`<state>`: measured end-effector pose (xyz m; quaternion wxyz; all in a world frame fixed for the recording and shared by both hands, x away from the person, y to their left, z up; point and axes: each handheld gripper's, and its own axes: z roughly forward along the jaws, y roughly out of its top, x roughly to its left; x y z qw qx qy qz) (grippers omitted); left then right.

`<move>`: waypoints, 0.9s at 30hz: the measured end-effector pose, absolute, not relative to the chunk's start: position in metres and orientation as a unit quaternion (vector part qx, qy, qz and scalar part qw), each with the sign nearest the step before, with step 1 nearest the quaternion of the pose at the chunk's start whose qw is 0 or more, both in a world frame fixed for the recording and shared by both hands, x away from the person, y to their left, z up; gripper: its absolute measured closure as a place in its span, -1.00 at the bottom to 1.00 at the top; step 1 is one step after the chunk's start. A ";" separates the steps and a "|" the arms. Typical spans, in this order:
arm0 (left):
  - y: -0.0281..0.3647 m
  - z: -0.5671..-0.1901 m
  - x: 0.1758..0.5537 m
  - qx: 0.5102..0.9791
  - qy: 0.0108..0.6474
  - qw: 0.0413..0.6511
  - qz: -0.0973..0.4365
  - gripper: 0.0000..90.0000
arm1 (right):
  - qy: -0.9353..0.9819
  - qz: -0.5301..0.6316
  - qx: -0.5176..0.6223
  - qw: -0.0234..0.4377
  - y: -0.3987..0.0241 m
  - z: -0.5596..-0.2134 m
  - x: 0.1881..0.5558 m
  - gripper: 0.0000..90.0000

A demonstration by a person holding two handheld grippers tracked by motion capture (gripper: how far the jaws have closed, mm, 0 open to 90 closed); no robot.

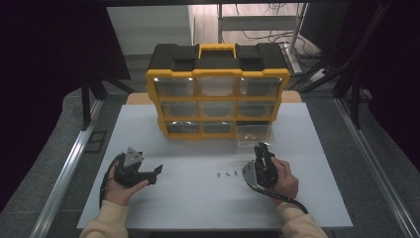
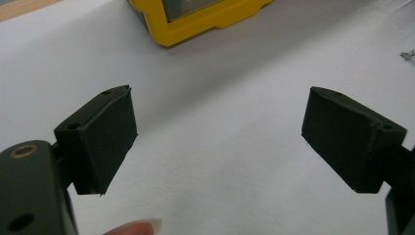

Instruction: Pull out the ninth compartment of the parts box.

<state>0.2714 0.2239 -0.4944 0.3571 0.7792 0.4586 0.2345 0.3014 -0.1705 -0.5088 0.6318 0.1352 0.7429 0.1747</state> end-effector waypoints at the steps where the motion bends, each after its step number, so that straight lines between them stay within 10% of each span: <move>1: 0.224 -0.494 0.271 0.779 0.459 0.357 0.235 -0.70 | 0.743 0.175 0.135 0.632 -0.171 -0.509 0.301 0.61; 17: 0.224 -0.494 0.271 0.780 0.458 0.356 0.235 -0.70 | 0.744 0.177 0.130 0.631 -0.170 -0.510 0.298 0.55; 27: 0.226 -0.494 0.271 0.777 0.460 0.358 0.238 -0.70 | 0.770 0.230 0.164 0.572 -0.180 -0.501 0.302 -0.05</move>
